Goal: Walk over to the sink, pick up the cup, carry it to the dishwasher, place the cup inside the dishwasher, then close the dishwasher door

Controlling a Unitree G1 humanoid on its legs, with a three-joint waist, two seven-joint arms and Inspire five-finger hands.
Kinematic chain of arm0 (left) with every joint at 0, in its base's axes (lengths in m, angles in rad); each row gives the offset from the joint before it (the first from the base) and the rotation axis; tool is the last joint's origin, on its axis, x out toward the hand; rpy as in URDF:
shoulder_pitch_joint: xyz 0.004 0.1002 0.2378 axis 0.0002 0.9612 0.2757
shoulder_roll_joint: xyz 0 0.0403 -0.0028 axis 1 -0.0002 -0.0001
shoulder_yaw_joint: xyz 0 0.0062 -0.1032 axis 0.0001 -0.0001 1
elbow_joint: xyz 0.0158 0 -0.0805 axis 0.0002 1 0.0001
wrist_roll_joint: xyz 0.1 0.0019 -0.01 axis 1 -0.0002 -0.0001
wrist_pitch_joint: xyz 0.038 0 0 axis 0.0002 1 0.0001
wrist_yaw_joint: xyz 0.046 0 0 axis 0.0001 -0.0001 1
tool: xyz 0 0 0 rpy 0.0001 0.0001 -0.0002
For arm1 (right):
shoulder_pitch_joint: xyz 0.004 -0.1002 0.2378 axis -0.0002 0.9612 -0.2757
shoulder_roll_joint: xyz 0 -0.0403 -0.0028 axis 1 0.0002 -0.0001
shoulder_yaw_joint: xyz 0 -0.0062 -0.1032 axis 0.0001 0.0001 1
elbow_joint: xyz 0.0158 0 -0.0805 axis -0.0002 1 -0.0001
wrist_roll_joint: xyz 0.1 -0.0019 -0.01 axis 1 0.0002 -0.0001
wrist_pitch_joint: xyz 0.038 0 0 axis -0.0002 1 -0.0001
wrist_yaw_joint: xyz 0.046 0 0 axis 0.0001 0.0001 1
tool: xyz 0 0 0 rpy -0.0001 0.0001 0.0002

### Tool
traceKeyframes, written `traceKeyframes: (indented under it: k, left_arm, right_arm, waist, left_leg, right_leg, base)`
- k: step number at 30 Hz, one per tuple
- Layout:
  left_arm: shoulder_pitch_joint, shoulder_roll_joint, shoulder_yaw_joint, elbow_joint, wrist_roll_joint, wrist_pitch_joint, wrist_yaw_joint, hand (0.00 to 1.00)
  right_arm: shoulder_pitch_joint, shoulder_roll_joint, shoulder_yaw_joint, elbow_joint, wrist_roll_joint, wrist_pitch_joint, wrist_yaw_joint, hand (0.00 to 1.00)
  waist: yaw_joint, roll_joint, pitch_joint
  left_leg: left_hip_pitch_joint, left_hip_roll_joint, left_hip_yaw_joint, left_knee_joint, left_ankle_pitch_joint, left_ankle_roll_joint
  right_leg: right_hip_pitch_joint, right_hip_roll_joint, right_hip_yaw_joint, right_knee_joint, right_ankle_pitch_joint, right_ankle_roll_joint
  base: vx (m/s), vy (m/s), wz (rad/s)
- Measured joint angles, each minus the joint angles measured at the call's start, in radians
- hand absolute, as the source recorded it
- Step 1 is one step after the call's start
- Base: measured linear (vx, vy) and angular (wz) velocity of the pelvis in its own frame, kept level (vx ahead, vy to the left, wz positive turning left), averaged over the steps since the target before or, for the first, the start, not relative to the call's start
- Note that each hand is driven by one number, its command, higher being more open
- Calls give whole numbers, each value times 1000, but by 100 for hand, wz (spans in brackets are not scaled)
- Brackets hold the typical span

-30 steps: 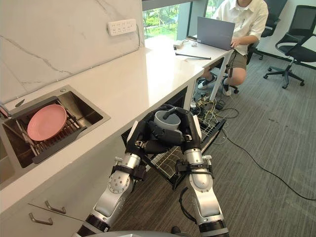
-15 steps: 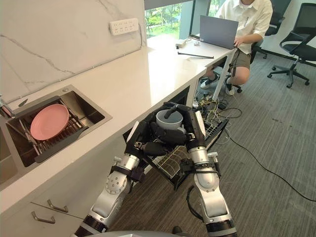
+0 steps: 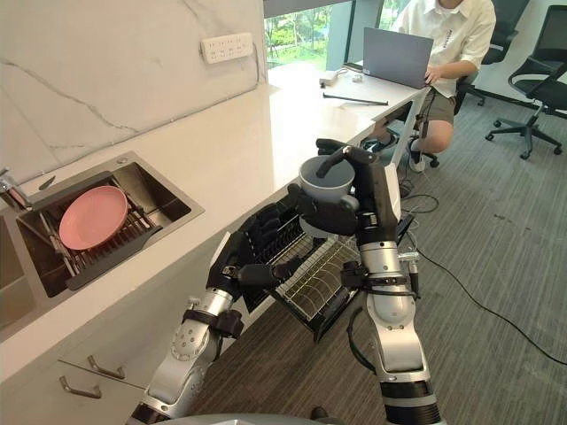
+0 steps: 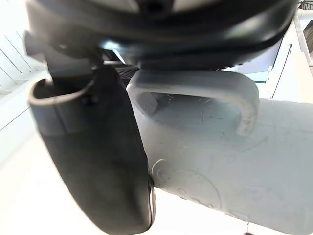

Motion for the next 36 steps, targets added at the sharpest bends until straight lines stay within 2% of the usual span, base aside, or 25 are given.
traceKeyframes:
  k: [8,13,17,21,26,28,34,36]
  left_arm:
    - [177,0,109,-18,-14,0,-39,90]
    - [281,4,147,56,-37,2,-70,90]
    - [310,24,147,149,-36,5,-80,90]
    - [296,51,160,285,3,6,-82,90]
    - [235,69,202,416,53,7,-58,90]
    - [196,68,229,468,53,7,-32,90]
    - [96,66,311,548,60,6,42,90]
    - [79,67,329,562,60,2,61,90]
  right_arm:
    - [56,5,-59,62,-1,0,2,30]
    - [92,-1,-89,181,-1,2,1,30]
    - [94,-22,-88,267,-3,2,0,30]
    - [82,-41,-88,367,-12,2,-12,30]
    - [-28,-97,-77,496,-47,13,-51,30]
    - [-92,-123,-76,539,-51,15,-62,30]
    - [-271,-189,-73,650,-51,33,-101,30]
    - [-330,-206,-67,688,-50,35,-117,30]
  waist:
    - [1,-1,6]
    - [25,-2,29]
    - [28,-4,32]
    - [39,-4,71]
    - [53,1,176]
    - [57,14,222]
    - [81,51,311]
    - [83,59,324]
  left_leg:
    - [-2,0,-16,-1,0,0]
    - [-16,1,-36,-5,-2,-3]
    - [-38,-4,-58,0,2,3]
    - [-64,-8,-84,0,10,11]
    - [-151,-8,-118,27,28,17]
    - [-202,-9,-139,54,32,23]
    - [-285,-9,-166,72,56,26]
    - [-314,-9,-169,72,69,28]
  right_leg:
    - [3,-1,-16,0,-9,-1]
    - [0,-6,-39,0,-16,1]
    - [-5,-13,-62,-3,-17,2]
    - [-16,-21,-88,-2,-17,2]
    - [-92,-31,-120,40,-16,2]
    - [-131,-35,-141,63,-16,2]
    - [-207,-38,-167,93,-9,-2]
    - [-240,-39,-169,103,-8,-3]
  base:
    - [-6,-16,6]
    - [-4,-20,12]
    - [31,-10,18]
    - [-1,-10,20]
    - [-89,12,24]
    - [-95,26,29]
    - [-69,19,17]
    - [-27,5,7]
